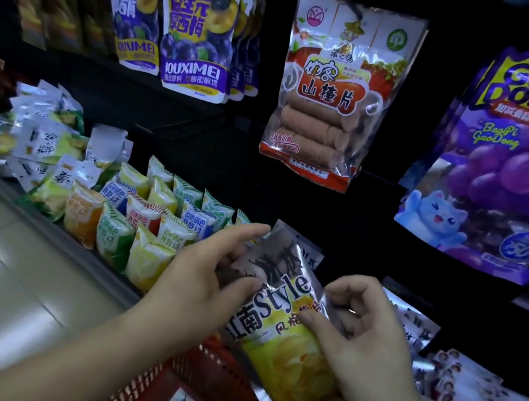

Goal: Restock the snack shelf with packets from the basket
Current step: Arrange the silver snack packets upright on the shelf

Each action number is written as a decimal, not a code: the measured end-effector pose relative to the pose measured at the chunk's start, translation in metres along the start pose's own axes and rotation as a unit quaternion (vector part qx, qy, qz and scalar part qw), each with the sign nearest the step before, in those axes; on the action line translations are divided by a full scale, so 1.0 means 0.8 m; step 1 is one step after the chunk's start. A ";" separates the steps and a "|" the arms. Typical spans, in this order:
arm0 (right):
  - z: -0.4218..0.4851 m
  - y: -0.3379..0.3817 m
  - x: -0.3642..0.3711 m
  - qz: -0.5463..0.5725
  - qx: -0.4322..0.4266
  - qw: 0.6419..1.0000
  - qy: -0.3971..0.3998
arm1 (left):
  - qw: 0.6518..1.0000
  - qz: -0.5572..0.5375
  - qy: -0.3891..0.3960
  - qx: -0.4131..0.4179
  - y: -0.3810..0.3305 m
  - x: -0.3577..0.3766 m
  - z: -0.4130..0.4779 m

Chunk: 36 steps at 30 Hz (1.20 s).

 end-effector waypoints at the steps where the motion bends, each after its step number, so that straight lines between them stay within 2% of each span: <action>1: 0.000 0.002 0.002 -0.006 -0.007 1.000 0.002 | 1.000 -0.007 -0.004 -0.005 0.001 0.000 0.001; 4: -0.001 0.005 0.009 -0.025 -0.015 0.999 0.016 | 0.999 0.001 -0.033 -0.012 -0.003 -0.004 -0.001; 6: 0.000 0.008 0.008 -0.055 -0.033 0.998 0.015 | 0.996 0.075 -0.052 -0.001 -0.001 -0.011 -0.001; 8: 0.004 0.005 -0.006 -0.078 -0.039 0.996 -0.019 | 0.991 0.120 -0.051 -0.018 0.008 -0.013 -0.005; 9: 0.006 -0.001 -0.014 -0.070 -0.028 0.996 -0.042 | 0.994 0.088 -0.034 -0.059 0.023 -0.007 -0.010; 11: 0.007 -0.012 -0.023 -0.015 0.020 0.997 -0.074 | 0.983 -0.079 0.000 -0.163 0.045 0.018 -0.025; 12: 0.007 -0.018 -0.022 0.020 0.050 0.996 -0.076 | 0.972 -0.144 0.015 -0.187 0.044 0.033 -0.032; 14: 0.003 -0.027 -0.013 0.082 0.097 0.990 -0.060 | 0.965 -0.189 0.011 -0.183 0.038 0.045 -0.038; 16: -0.004 -0.032 0.008 0.133 0.130 0.983 0.000 | 0.968 -0.189 -0.004 -0.164 0.035 0.044 -0.035; 18: -0.008 -0.031 0.020 0.095 0.123 0.987 0.046 | 0.968 -0.193 0.004 -0.162 0.034 0.043 -0.032; 20: -0.008 -0.028 0.024 0.041 0.105 0.992 0.056 | 0.970 -0.178 0.012 -0.163 0.034 0.043 -0.031; 22: -0.007 -0.027 0.022 0.039 0.101 0.993 0.050 | 0.968 -0.187 0.006 -0.168 0.033 0.042 -0.031; 25: -0.006 -0.025 0.018 0.079 0.110 0.990 0.043 | 0.962 -0.203 0.006 -0.184 0.035 0.045 -0.031; 29: -0.013 -0.035 0.029 0.134 0.168 0.973 0.088 | 0.955 -0.211 -0.033 -0.205 0.040 0.031 -0.030; 32: -0.009 -0.035 0.020 0.119 0.164 0.979 0.039 | 0.950 -0.224 -0.041 -0.215 0.045 0.029 -0.030; 34: -0.004 -0.035 0.005 0.099 0.149 0.984 -0.015 | 0.950 -0.225 -0.016 -0.215 0.044 0.037 -0.033; 36: 0.000 -0.038 -0.002 0.078 0.147 0.986 -0.026 | 0.955 -0.205 0.019 -0.212 0.041 0.048 -0.039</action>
Point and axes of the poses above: each hand's wrist, its own z-axis towards the middle knuckle, its own x-axis out of the palm, y = z × x, the point moved 10 cm from there along z, towards the middle knuckle, and after that the axes turned 3 degrees about -y, right-handed, at the moved point
